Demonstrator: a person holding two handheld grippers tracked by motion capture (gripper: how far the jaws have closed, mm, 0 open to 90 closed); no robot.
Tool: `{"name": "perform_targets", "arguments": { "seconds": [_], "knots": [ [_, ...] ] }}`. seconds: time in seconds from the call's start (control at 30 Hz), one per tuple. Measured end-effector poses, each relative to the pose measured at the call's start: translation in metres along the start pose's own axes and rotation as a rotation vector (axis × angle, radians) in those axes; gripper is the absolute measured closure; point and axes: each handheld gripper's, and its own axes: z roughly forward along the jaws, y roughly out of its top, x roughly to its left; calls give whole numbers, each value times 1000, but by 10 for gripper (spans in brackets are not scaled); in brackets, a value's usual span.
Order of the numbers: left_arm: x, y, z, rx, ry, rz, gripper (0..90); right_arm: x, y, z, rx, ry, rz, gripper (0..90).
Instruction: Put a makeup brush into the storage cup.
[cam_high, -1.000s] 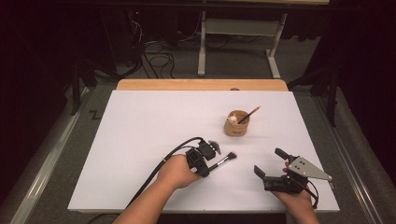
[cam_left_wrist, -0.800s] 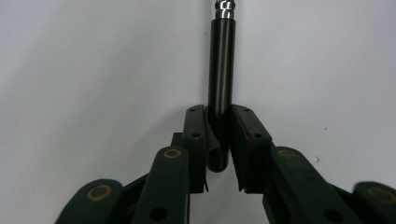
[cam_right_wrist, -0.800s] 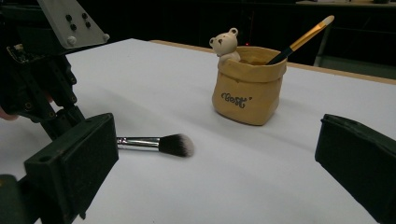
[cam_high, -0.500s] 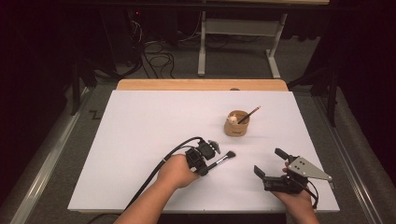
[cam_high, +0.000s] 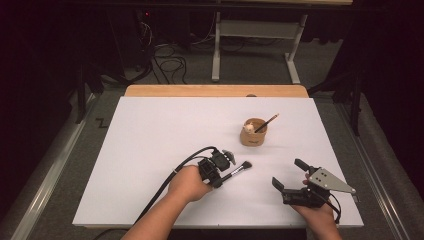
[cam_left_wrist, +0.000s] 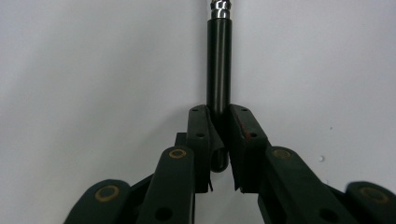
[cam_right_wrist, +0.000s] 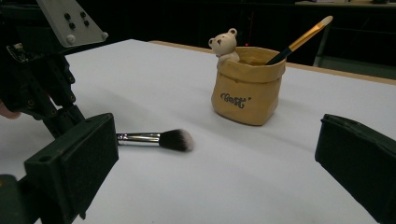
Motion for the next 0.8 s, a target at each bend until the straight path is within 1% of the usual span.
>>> {"name": "perform_targets", "arguments": {
  "seconds": [0.2, 0.33, 0.4, 0.43, 0.47, 0.53, 0.57, 0.6, 0.63, 0.67, 0.7, 0.8],
  "knots": [
    [5, -6, -6, -11, 11, -9, 796, 0, 0, 0, 1, -2, 3, 3],
    [12, -13, -12, -21, 24, -30, 796, 0, 0, 0, 1, -2, 2, 3],
    [15, -18, -14, -29, 39, -40, 795, 0, 0, 0, 0, -2, 2, 3],
    [19, -22, -15, -32, 57, -53, 796, 0, 0, 0, 0, -2, 2, 3],
    [22, -25, -15, -38, 61, -70, 795, 0, 0, 0, 1, -2, 2, 3],
    [30, -31, -17, -42, 54, -99, 796, 0, 0, 0, 0, -1, 1, 3],
    [32, -33, -17, -45, 57, -109, 796, 0, 0, 0, 1, -1, 2, 3],
    [37, -37, -19, -50, 64, -130, 796, 0, 0, 0, 1, -2, 0, 3],
    [39, -38, -20, -51, 65, -135, 796, 0, 0, 0, 1, -2, 1, 3],
    [43, -42, -22, -63, 68, -159, 796, 0, 0, 0, 1, -2, 2, 3],
    [44, -43, -23, -63, 71, -162, 796, 0, 0, -1, 1, -5, 7, 3],
    [52, -53, -25, -67, 76, -199, 795, 0, 0, 0, 1, -6, 5, 3]
  ]
}}
